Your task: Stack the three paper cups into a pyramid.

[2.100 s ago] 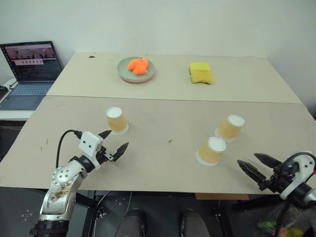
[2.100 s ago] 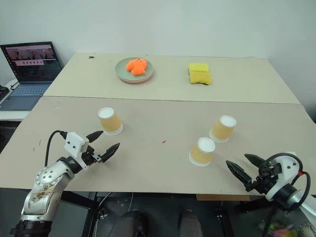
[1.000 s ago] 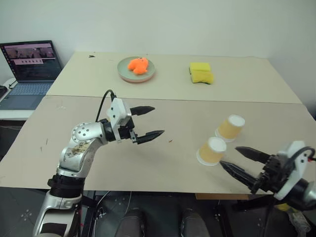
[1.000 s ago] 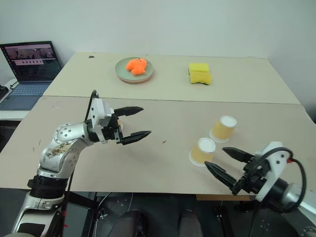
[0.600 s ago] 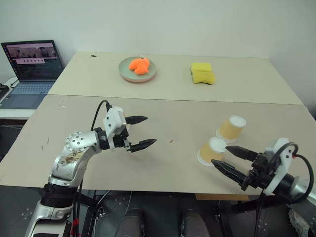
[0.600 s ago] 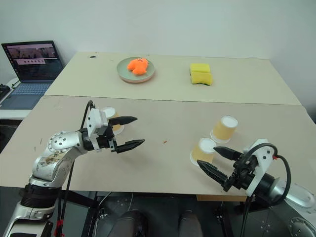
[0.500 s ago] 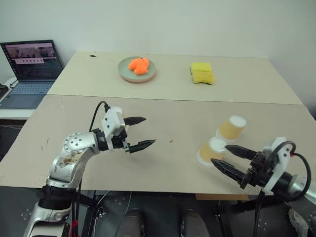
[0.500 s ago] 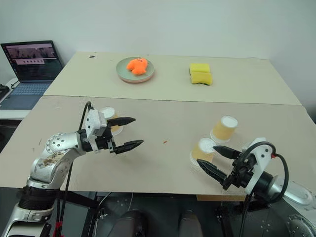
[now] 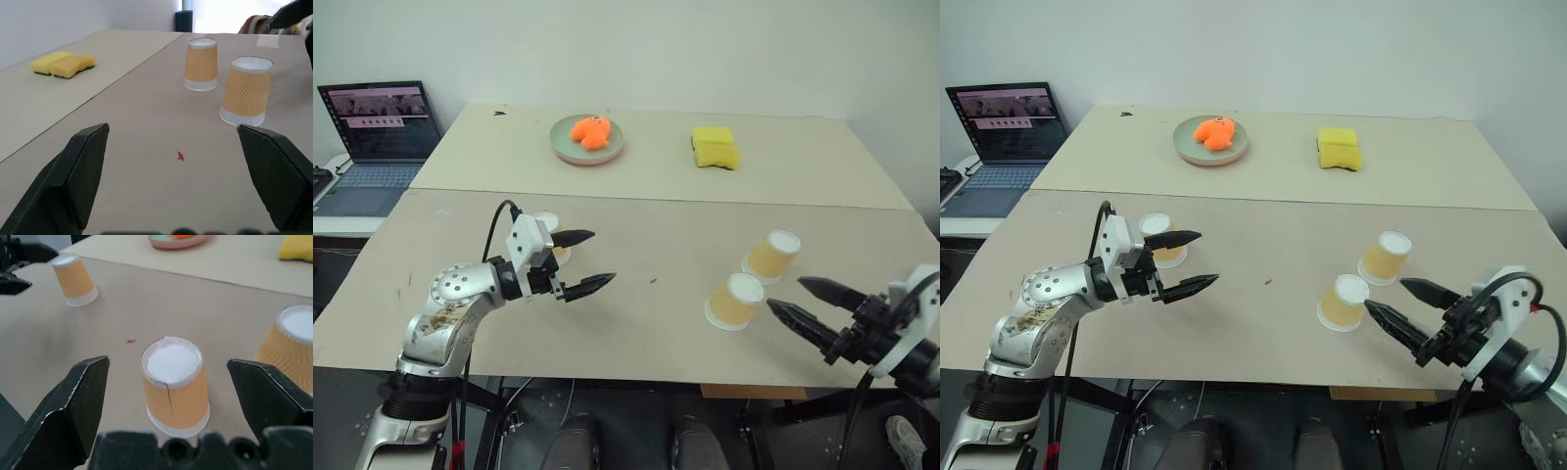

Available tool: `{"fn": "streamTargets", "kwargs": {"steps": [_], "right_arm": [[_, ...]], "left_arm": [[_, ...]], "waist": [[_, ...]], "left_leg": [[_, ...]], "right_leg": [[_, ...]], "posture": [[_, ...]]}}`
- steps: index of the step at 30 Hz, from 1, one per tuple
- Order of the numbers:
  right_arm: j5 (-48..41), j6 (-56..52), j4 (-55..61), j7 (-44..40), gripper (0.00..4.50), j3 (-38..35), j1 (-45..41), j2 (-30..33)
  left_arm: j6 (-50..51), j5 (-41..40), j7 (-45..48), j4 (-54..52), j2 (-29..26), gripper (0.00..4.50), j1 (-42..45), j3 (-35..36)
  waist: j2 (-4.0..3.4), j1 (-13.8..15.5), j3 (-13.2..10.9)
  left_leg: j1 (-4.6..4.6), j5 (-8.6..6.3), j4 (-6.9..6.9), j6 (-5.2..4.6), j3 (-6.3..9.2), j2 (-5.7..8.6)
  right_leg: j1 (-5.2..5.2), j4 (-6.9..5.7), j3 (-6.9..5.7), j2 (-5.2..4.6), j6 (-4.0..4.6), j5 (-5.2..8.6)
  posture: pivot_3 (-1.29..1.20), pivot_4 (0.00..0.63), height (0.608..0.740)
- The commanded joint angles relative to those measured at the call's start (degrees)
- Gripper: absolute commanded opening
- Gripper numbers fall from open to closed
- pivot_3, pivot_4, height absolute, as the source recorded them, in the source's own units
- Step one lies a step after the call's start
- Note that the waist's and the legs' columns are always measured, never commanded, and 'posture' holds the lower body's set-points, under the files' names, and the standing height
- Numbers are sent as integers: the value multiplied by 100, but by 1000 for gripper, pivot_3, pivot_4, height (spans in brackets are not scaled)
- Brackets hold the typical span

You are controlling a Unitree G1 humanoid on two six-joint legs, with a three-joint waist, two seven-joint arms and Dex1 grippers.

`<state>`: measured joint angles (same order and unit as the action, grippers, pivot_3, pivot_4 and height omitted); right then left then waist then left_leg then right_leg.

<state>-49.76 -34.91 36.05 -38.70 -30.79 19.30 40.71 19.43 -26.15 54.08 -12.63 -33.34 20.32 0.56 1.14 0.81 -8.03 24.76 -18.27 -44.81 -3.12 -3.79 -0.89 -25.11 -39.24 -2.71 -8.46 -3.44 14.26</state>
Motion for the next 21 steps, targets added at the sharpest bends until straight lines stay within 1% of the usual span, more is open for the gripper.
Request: {"fn": "streamTargets", "kwargs": {"steps": [1,5,10,21], "right_arm": [[360,331,-47,-53,4500,275,-37,-135],[813,614,-415,-110,4500,616,-252,-241],[1015,768,-806,-179,4500,751,-532,-302],[1383,1022,-1400,-473,4500,1412,-1091,-551]], "left_arm": [[-17,-97,18,-41,21,4474,172,61],[-1,-125,17,-51,-17,4474,185,114],[58,-184,-14,-110,-74,4474,184,186],[253,-282,-227,-407,-162,4474,13,406]], "waist": [[0,-4,0],[-1,-12,0],[-1,-9,-1],[-2,-20,-2]], "left_leg": [[-1,0,0,0,0,0],[-2,0,2,0,-1,0],[-3,1,2,1,0,0],[-3,0,3,1,-2,1]], "right_leg": [[0,0,1,0,0,0],[-1,0,1,1,0,0],[-1,0,-1,1,0,0],[-1,2,1,1,0,0]], "posture": [[0,150,673],[0,150,673],[0,150,673],[0,150,673]]}}
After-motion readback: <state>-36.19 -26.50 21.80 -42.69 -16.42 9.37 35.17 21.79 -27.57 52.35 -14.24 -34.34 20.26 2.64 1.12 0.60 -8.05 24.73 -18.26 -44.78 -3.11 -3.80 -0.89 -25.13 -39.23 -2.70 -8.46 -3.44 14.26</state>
